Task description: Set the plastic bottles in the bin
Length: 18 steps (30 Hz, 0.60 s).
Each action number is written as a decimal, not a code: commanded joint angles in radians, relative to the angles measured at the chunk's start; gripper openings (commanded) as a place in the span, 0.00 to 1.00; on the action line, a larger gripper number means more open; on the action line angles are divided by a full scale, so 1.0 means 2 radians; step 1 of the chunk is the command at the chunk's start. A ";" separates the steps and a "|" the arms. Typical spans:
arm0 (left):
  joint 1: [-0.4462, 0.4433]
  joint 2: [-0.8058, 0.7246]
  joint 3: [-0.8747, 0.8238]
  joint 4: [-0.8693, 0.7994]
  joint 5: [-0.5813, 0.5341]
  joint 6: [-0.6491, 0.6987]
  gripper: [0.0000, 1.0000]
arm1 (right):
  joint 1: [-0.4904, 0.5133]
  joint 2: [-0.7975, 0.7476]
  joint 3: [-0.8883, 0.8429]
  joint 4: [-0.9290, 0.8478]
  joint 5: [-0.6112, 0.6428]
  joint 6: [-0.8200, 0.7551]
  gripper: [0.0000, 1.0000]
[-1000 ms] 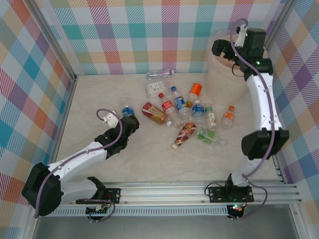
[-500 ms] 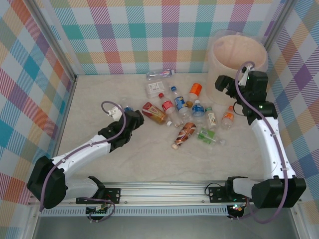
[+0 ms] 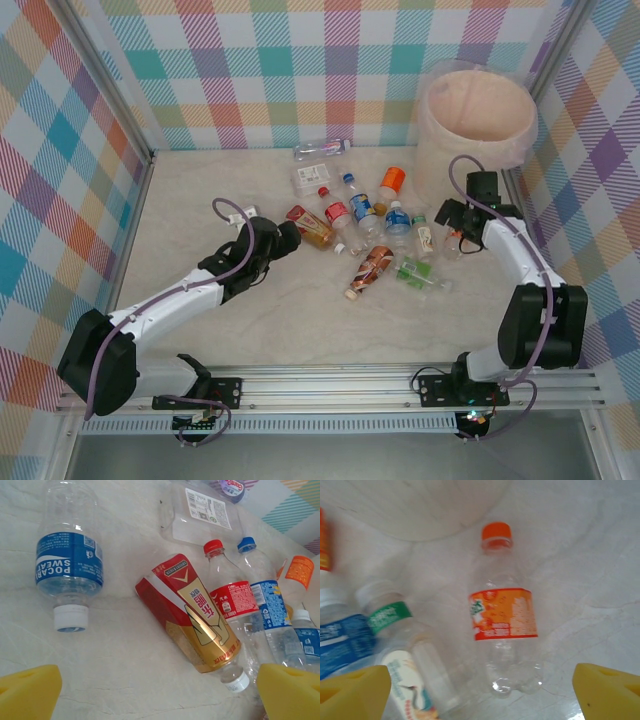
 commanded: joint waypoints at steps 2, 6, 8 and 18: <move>0.003 0.001 -0.004 0.011 0.015 0.017 1.00 | -0.018 0.024 -0.019 0.031 0.002 0.004 0.90; 0.003 0.004 -0.004 0.008 0.012 0.016 1.00 | -0.025 0.052 -0.021 0.044 -0.045 -0.019 0.86; 0.003 0.007 -0.003 0.010 0.011 0.015 1.00 | -0.025 0.065 -0.021 0.048 -0.054 -0.022 0.86; 0.003 0.017 0.003 0.000 0.009 0.012 1.00 | -0.025 0.119 -0.011 0.061 -0.021 -0.024 0.77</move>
